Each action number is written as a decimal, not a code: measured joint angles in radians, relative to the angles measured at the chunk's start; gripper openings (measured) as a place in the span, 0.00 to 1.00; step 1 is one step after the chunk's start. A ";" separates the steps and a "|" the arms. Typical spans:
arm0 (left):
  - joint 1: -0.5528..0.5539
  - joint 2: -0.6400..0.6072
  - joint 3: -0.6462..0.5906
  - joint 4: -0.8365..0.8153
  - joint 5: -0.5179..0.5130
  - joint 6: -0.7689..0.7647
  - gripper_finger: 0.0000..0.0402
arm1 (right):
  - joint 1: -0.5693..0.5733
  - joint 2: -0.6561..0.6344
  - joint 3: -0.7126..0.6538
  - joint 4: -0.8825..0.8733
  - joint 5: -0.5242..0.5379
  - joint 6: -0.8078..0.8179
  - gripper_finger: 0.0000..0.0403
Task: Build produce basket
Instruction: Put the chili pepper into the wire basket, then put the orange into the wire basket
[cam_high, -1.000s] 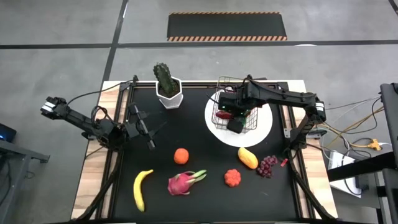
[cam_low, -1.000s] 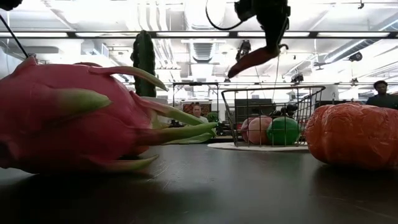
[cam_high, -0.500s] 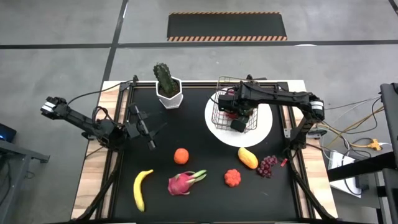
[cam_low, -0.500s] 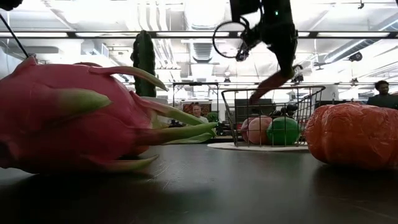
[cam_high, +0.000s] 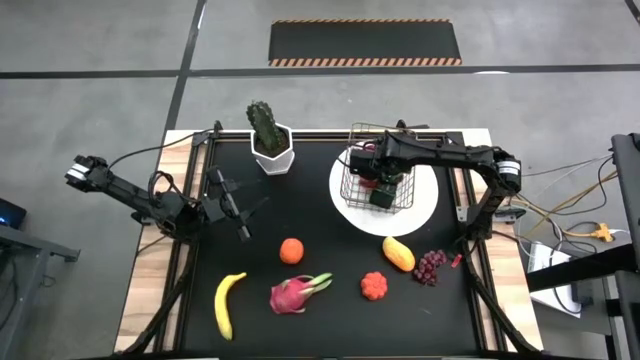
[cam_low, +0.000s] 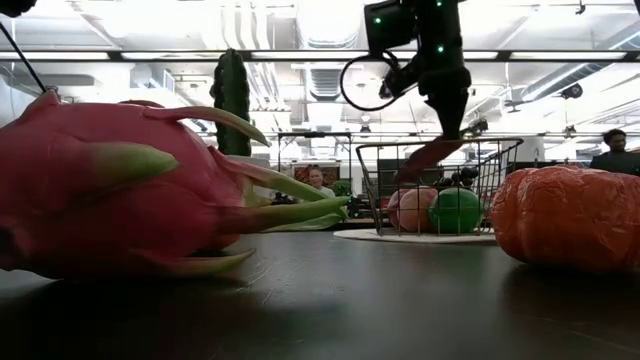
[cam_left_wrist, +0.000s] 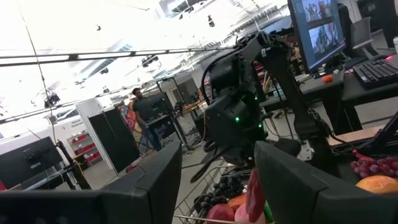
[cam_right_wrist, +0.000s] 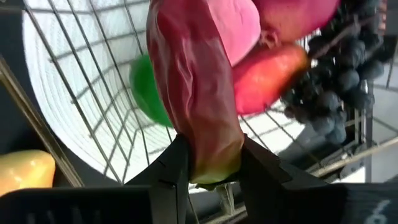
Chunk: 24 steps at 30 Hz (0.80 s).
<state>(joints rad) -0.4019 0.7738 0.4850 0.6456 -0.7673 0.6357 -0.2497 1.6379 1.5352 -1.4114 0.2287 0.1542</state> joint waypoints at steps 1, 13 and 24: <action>0.000 0.000 0.000 0.000 0.000 0.000 0.46 | 0.000 0.000 -0.001 0.009 0.000 -0.012 0.24; 0.000 0.002 0.000 0.000 0.000 0.000 0.46 | 0.000 0.000 -0.002 0.039 0.000 -0.024 0.46; 0.000 0.002 0.000 0.000 0.000 0.000 0.46 | 0.000 0.000 0.036 0.023 0.000 -0.024 0.54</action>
<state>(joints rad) -0.4015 0.7761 0.4850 0.6456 -0.7673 0.6361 -0.2493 1.6379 1.5708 -1.3881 0.2287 0.1307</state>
